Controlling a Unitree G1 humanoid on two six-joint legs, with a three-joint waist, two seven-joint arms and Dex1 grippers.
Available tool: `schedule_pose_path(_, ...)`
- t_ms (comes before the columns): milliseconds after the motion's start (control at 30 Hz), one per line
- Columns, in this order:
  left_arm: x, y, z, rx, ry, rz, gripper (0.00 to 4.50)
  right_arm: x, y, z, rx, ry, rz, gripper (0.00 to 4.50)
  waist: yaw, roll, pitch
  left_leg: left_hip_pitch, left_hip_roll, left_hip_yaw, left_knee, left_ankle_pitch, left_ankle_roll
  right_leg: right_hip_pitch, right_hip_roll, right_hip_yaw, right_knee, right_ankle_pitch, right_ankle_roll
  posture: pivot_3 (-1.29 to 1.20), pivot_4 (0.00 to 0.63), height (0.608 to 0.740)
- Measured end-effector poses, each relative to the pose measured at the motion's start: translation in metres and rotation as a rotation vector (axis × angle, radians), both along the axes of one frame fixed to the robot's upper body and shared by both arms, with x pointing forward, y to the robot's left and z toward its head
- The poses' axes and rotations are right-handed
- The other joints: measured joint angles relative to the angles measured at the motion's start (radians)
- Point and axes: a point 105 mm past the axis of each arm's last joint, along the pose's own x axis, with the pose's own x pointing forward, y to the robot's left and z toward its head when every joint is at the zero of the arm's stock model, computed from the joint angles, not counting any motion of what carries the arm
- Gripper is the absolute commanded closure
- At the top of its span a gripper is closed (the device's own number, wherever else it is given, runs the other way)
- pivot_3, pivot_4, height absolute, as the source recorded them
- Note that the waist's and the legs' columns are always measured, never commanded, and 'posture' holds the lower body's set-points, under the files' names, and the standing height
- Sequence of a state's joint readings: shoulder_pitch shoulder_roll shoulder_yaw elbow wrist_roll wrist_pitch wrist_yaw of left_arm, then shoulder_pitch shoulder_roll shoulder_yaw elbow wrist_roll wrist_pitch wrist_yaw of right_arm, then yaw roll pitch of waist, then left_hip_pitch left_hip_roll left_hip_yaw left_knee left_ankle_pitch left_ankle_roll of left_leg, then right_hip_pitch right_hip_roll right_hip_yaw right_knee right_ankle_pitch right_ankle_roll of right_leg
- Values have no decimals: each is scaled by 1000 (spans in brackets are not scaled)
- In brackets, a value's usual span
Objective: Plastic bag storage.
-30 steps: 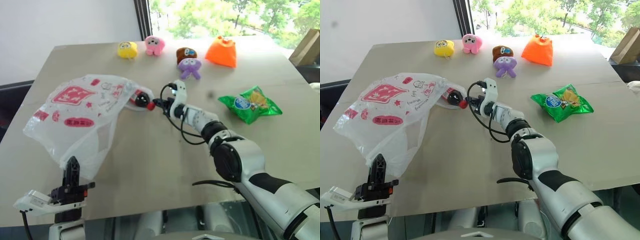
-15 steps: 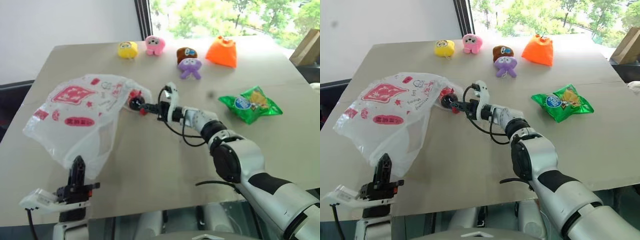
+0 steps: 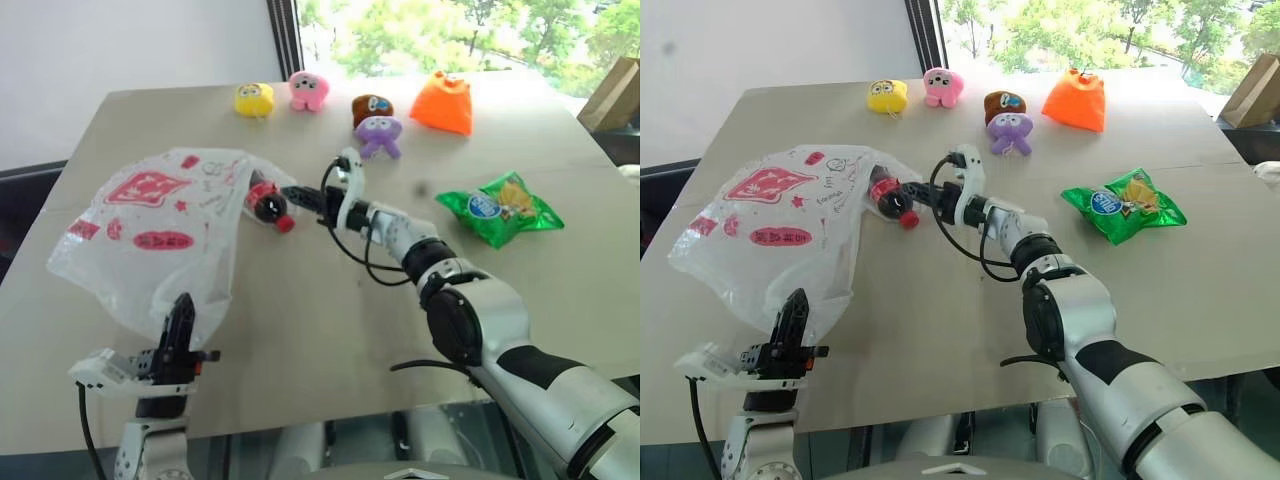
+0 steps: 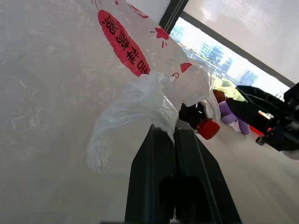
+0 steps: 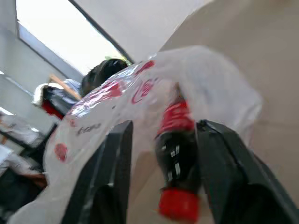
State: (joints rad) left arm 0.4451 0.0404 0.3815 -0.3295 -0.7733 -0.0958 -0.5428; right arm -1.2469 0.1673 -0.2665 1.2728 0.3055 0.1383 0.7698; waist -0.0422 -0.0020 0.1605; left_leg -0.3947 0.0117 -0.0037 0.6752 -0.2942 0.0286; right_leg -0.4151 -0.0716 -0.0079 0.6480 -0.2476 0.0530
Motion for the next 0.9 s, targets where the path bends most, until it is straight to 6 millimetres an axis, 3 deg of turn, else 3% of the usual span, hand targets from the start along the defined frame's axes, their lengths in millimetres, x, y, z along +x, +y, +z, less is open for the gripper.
schedule_pose_path(33,0,0,0,2,1,-1,4500,1,0,1,-11,-20,-10,1073,0,0,0,0,0,0,0,0,0,0,0,0,0,0,0,0,150,740)
schedule_pose_path(300,7,-9,-2,6,-2,-39,4500,5,1,-22,-267,-98,-91,1073,0,0,0,0,0,0,0,1,-1,0,0,0,1,0,0,0,150,740)
schedule_pose_path(567,6,-8,-3,8,8,-26,4500,9,-4,-39,-317,-11,-153,1073,0,0,0,0,0,0,0,1,-1,0,-1,0,1,0,0,0,150,740)
schedule_pose_path(800,1,-7,1,23,4,4,4500,7,-3,-40,-285,19,-133,1073,0,0,0,0,1,0,0,1,-1,0,-1,0,1,0,0,0,150,740)
schedule_pose_path(900,-4,-6,-1,22,17,16,4500,5,-2,-40,-290,10,-113,2365,0,0,0,0,2,0,0,1,-1,0,-1,0,1,0,0,0,150,740)
